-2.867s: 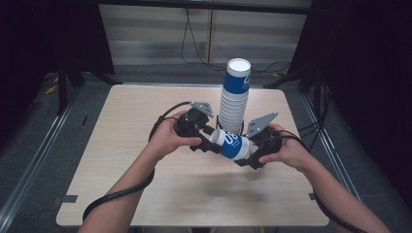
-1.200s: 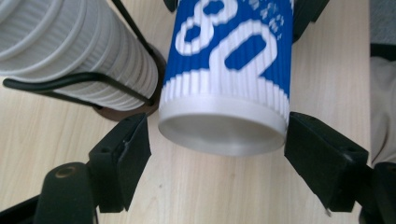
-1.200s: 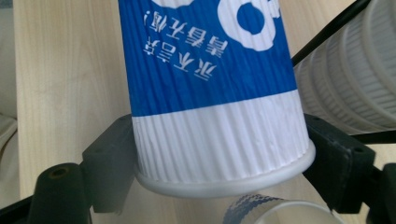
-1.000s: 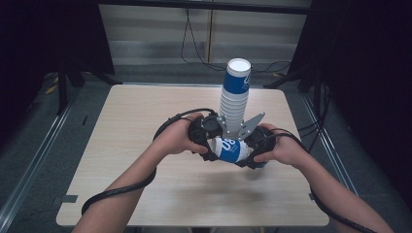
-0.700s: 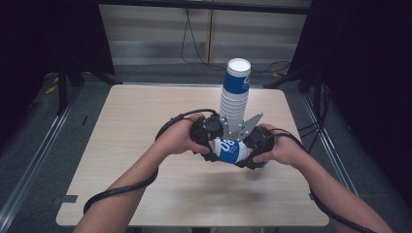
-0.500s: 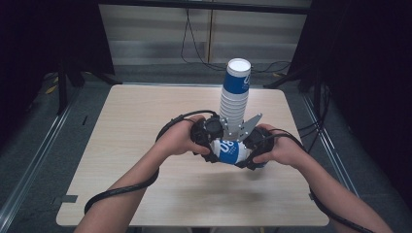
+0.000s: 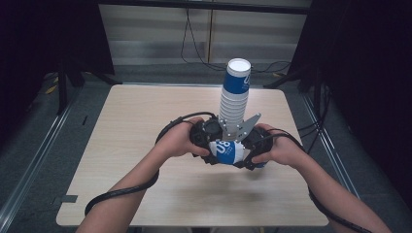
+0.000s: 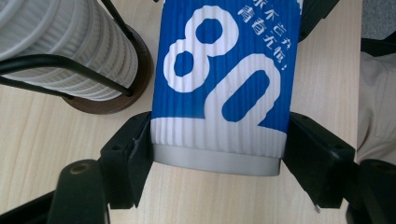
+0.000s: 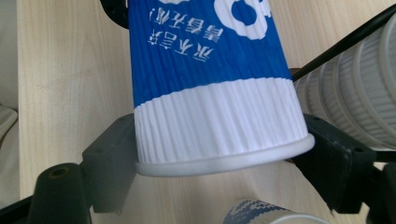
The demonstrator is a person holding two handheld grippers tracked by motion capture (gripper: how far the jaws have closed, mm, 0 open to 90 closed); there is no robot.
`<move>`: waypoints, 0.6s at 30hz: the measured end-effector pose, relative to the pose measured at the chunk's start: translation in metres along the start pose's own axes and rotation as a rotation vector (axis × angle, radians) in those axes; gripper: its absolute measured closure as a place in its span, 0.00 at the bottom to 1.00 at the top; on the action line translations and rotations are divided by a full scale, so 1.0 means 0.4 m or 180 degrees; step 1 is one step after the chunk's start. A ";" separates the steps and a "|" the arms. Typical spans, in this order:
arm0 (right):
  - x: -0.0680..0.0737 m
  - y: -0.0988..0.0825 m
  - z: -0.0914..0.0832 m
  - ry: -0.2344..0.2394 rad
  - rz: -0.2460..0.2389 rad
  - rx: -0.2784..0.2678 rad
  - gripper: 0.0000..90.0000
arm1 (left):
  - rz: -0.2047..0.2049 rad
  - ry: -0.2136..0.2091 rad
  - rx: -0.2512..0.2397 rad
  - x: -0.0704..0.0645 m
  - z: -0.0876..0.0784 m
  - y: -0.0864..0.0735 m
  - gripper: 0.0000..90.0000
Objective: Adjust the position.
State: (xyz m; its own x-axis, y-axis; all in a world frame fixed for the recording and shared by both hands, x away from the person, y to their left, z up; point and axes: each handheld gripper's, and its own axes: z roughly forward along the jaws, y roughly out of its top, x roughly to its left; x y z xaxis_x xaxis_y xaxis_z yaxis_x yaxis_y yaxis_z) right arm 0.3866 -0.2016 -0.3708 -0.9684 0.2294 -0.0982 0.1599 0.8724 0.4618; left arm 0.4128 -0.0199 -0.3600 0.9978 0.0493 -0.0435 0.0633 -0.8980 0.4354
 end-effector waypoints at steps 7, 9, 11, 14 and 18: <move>0.006 0.005 -0.005 0.0022 -0.0013 -0.0065 0.20 | 0.0014 -0.0066 0.0074 0.004 0.008 -0.015 0.32; 0.005 0.007 -0.006 0.0023 -0.0030 -0.0079 0.20 | -0.0008 -0.0079 0.0013 0.004 0.009 -0.021 0.32; 0.006 0.007 -0.006 0.0000 -0.0035 -0.0101 0.20 | -0.0026 -0.0061 -0.0038 0.003 0.005 -0.026 0.32; 0.006 0.003 -0.008 -0.0023 -0.0082 -0.0221 0.17 | -0.0042 -0.0092 -0.0101 0.002 0.000 -0.036 0.32; 0.007 -0.006 -0.007 0.0014 0.0040 -0.0404 0.14 | -0.0036 -0.0115 -0.0218 0.001 -0.004 -0.050 0.32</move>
State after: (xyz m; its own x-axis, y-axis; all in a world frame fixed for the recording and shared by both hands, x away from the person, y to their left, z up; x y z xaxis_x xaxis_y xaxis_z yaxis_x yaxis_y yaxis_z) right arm 0.3831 -0.2041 -0.3698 -0.9673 0.2380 -0.0880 0.1468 0.8078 0.5708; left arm 0.4118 -0.0013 -0.3671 0.9959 0.0422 -0.0806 0.0767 -0.8654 0.4951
